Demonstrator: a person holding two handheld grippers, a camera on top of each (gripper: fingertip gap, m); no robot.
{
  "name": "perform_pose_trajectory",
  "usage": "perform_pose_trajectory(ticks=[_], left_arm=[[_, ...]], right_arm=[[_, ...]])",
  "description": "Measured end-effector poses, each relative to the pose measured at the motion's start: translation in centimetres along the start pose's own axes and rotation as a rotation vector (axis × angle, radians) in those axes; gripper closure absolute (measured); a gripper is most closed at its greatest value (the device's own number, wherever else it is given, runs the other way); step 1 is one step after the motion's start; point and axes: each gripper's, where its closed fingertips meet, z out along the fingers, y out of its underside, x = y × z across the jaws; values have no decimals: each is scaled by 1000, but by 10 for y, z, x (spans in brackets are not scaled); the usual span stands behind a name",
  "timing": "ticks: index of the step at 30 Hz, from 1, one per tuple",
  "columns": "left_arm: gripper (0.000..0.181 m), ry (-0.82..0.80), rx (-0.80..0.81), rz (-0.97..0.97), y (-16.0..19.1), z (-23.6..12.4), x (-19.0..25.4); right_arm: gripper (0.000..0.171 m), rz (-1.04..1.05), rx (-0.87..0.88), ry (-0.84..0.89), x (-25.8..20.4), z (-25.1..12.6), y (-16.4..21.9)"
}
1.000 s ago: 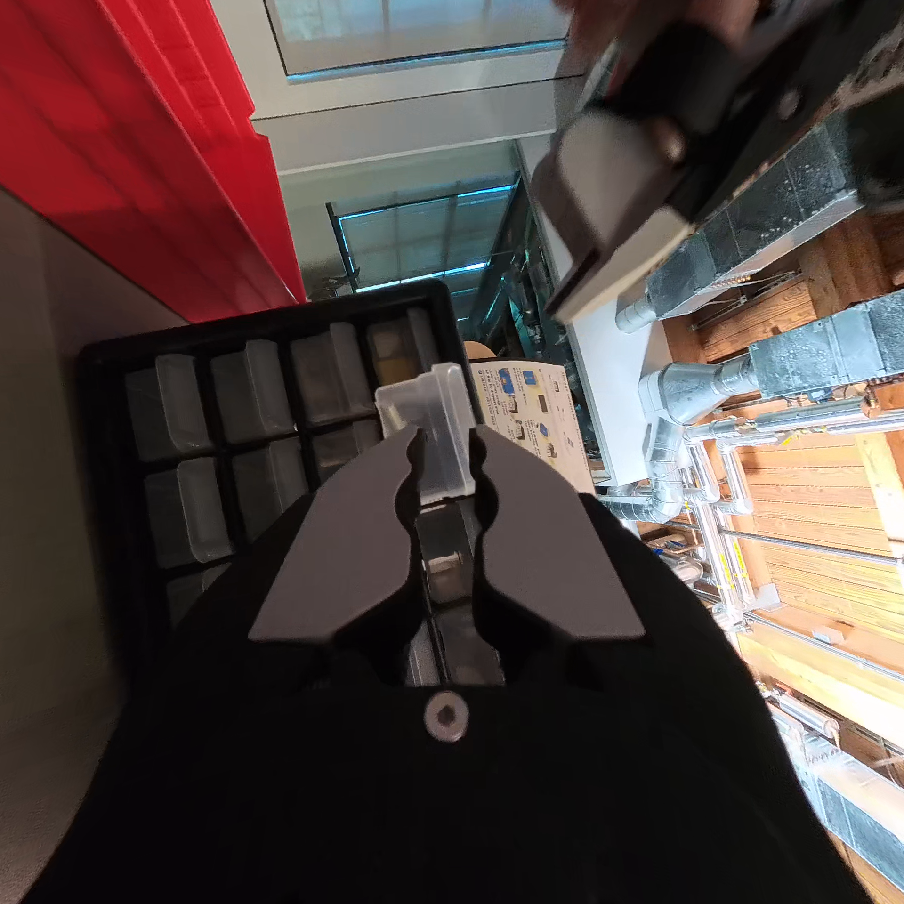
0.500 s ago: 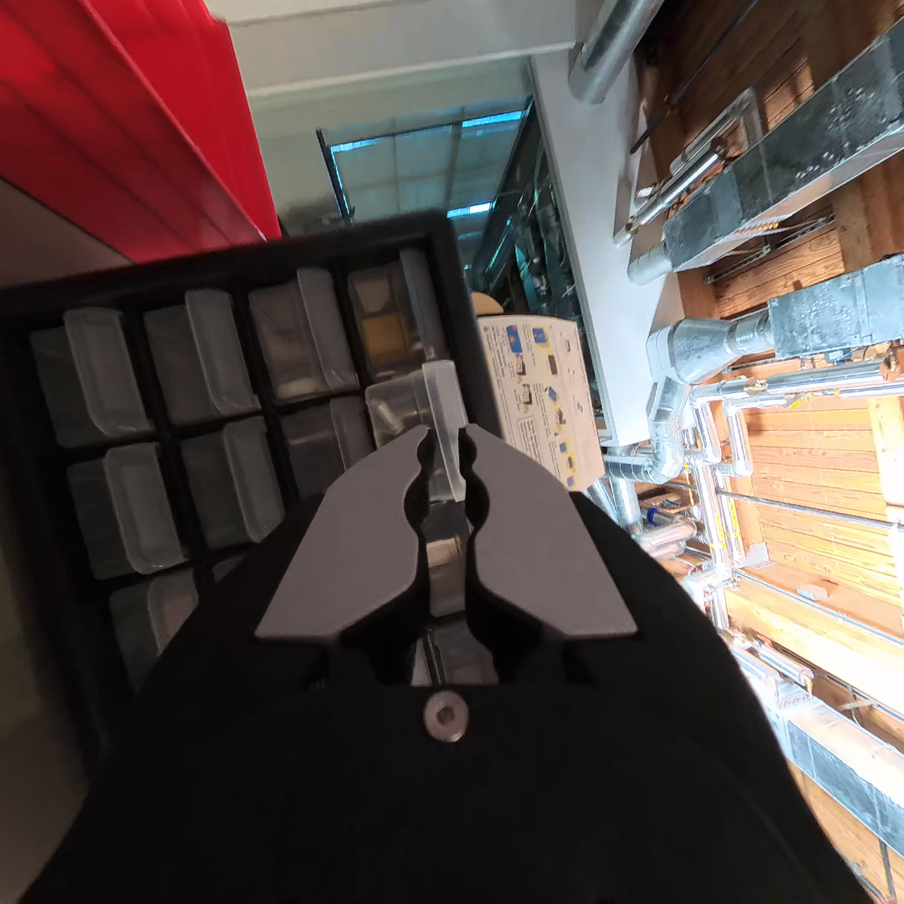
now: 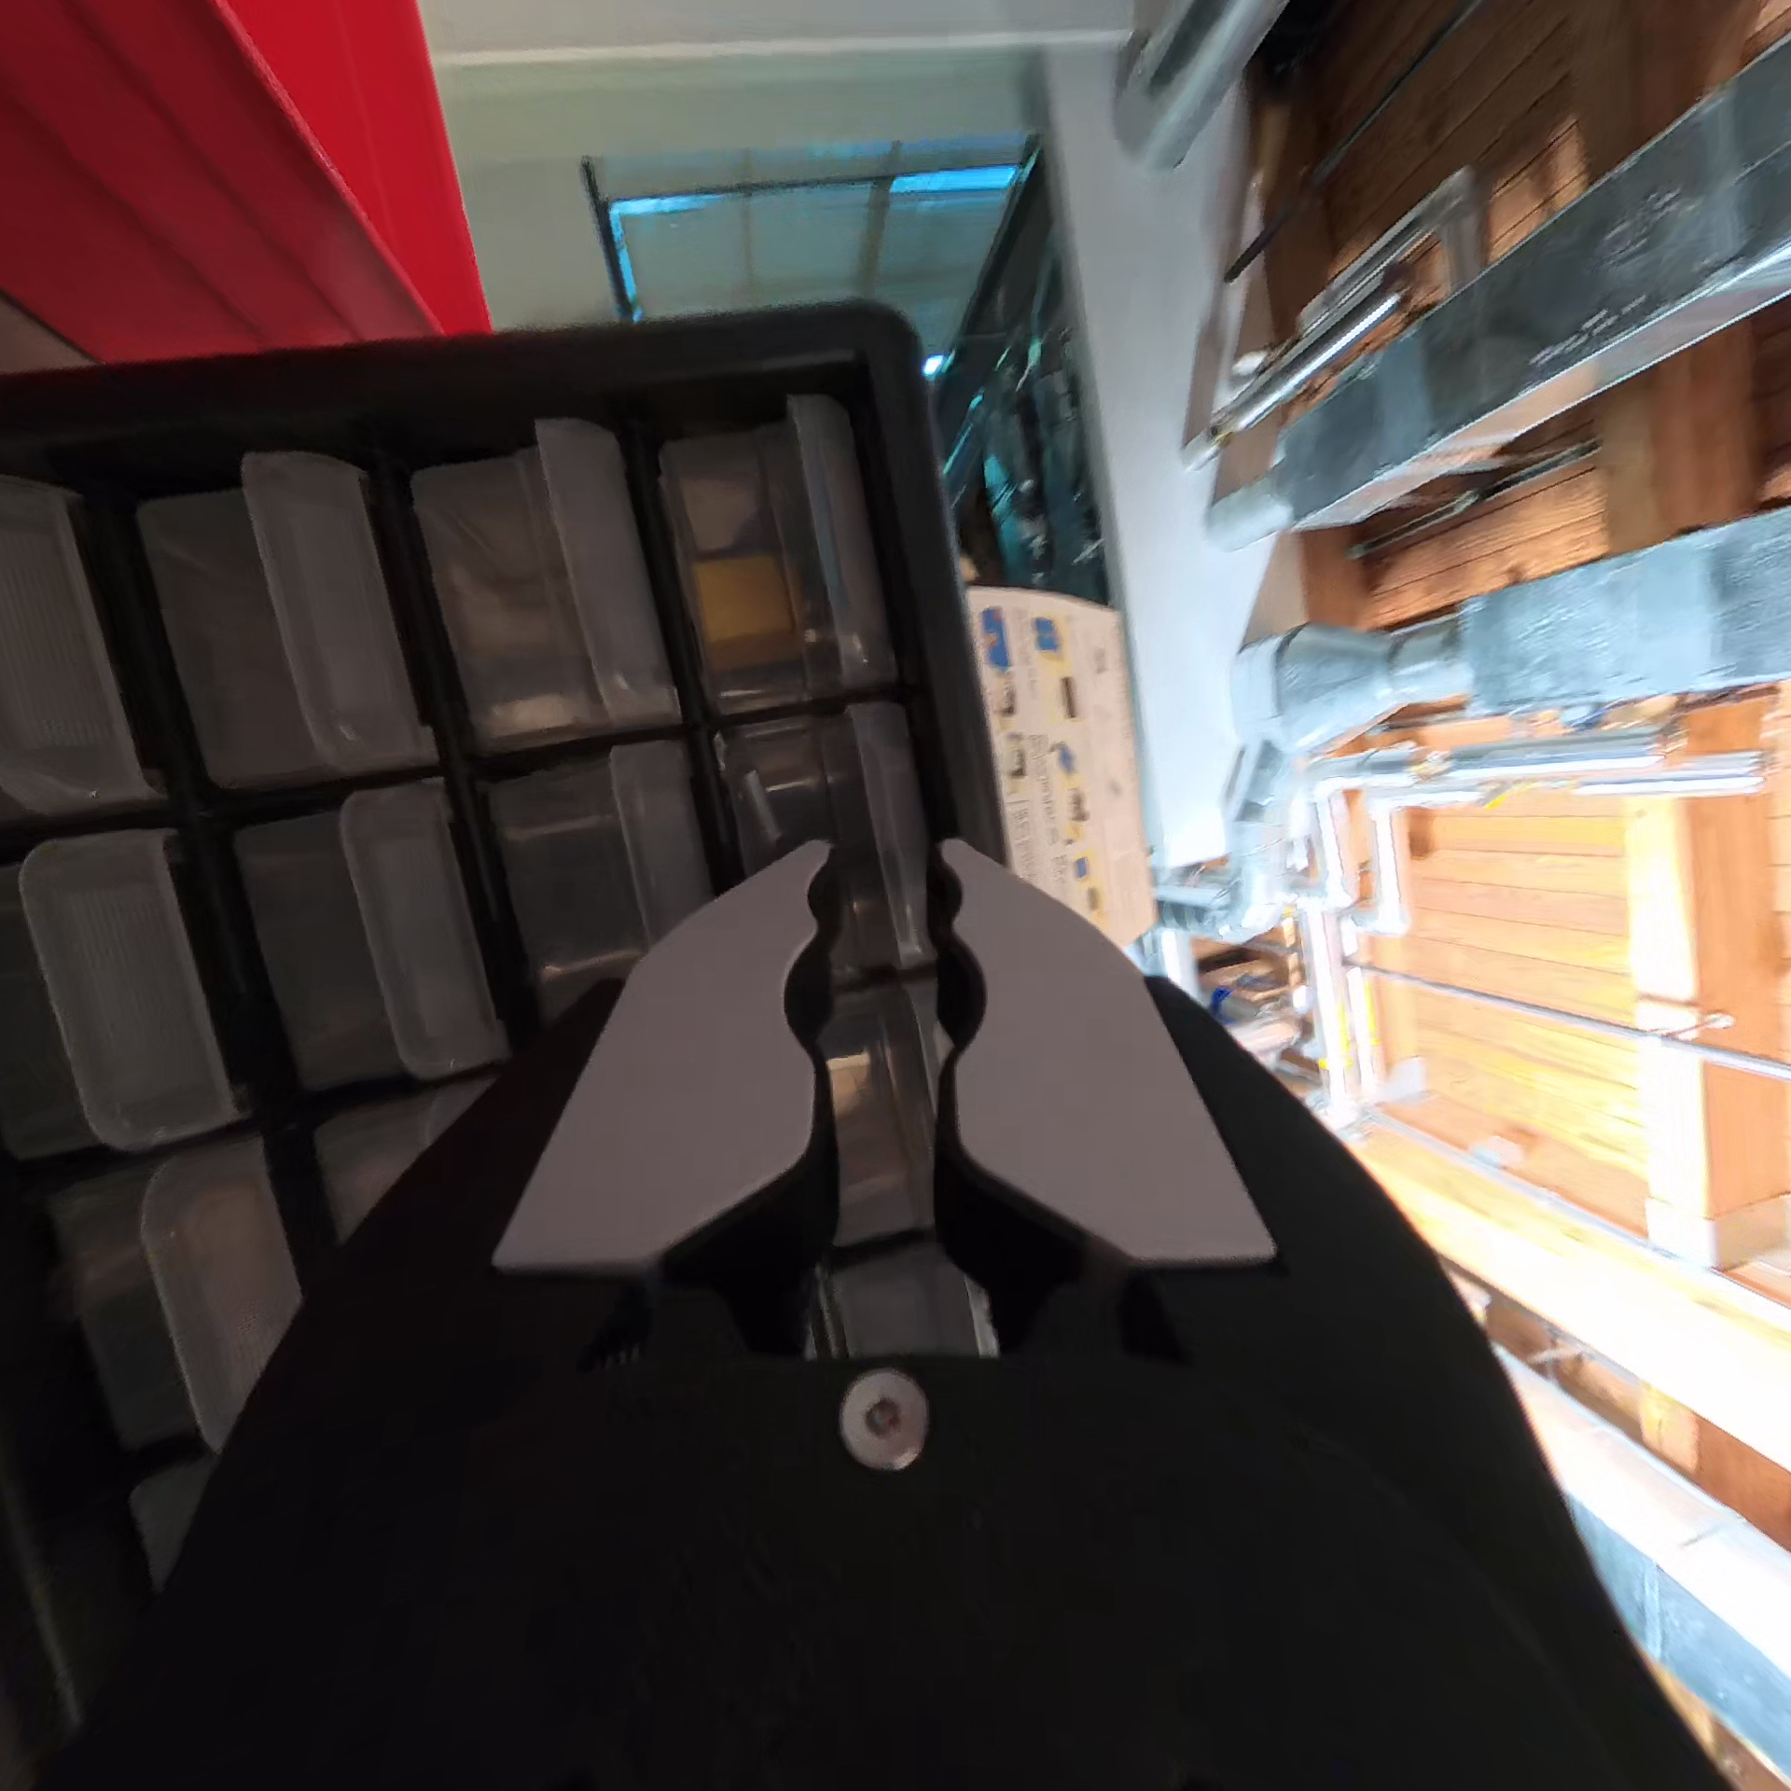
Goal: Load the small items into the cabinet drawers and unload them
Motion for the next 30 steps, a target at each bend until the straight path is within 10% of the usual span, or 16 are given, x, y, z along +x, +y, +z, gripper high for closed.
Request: perform_pose_trajectory(ticks=[11, 30], left_arm=[[161, -189, -284, -149, 65, 27, -67], [166, -4, -739, -266, 156, 131, -53]], right_arm=[[154, 31, -95, 106, 8, -21, 45], [164, 5, -77, 134, 17, -37, 39]])
